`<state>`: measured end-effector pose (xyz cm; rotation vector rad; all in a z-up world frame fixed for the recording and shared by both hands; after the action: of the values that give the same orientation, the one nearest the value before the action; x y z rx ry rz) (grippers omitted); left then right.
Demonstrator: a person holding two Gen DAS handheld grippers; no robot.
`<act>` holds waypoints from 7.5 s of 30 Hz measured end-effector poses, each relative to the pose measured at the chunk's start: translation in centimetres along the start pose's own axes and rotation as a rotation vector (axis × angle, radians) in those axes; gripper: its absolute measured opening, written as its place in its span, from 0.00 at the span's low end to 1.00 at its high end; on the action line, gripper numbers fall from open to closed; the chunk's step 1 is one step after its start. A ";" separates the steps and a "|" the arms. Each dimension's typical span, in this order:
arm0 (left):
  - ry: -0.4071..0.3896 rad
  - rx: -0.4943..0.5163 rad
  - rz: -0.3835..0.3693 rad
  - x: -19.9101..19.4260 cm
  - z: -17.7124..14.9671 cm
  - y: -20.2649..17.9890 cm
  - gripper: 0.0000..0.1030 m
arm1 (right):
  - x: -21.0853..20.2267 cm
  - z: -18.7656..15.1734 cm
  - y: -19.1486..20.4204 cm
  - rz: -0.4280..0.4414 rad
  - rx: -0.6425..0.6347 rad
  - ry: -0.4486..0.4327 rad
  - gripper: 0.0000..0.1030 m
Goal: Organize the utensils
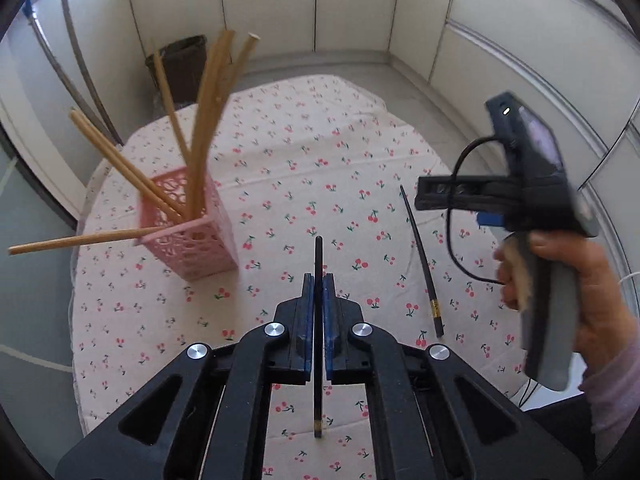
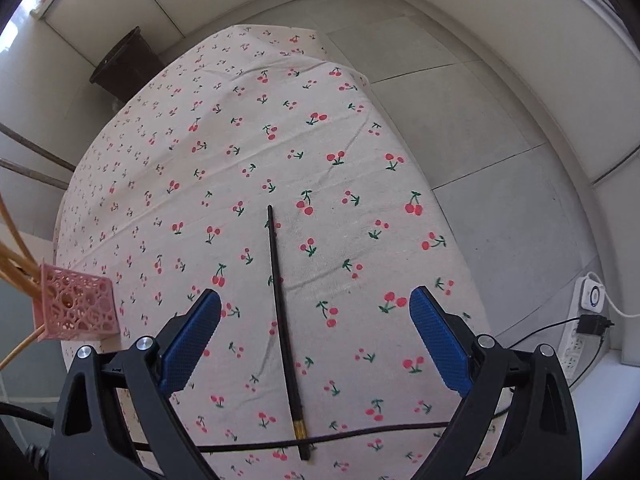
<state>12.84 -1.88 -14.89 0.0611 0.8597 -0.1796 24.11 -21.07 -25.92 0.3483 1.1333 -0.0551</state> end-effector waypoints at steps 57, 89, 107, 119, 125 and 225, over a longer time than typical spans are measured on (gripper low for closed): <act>-0.407 -0.268 0.181 -10.2 13.4 11.3 0.04 | -28.2 2.2 16.5 0.595 -0.300 -0.537 0.05; -0.422 -0.453 0.165 -13.7 10.1 15.9 0.41 | -20.9 2.3 24.6 0.590 -0.250 -0.475 0.13; -0.617 -0.209 0.344 -17.5 7.3 6.7 0.93 | -29.0 -3.3 14.0 0.331 -0.337 -0.686 0.68; -0.641 -0.203 0.479 -17.3 4.6 3.6 0.93 | -29.9 -6.0 7.4 0.019 -0.289 -0.906 0.93; -0.618 -0.187 0.454 -16.4 4.7 2.9 0.93 | -28.8 -5.9 6.5 -0.029 -0.296 -0.873 0.93; -0.482 -0.186 0.461 -12.7 3.8 2.4 0.93 | -25.0 -5.4 5.6 -0.004 -0.252 -0.707 0.93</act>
<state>8.05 1.73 -2.79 0.0378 0.3611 0.3098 9.85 -17.42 -4.20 0.0821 0.4318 -0.0335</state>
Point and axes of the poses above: each gripper's, at about its wrist camera, not at the fingertips, and x roughly the way its jaws point, y to its left, z to its top, the point moved 5 cm from there along x, roughly the way its jaws point, and after that the axes turned 8 degrees about -y, right-handed, at the moved point
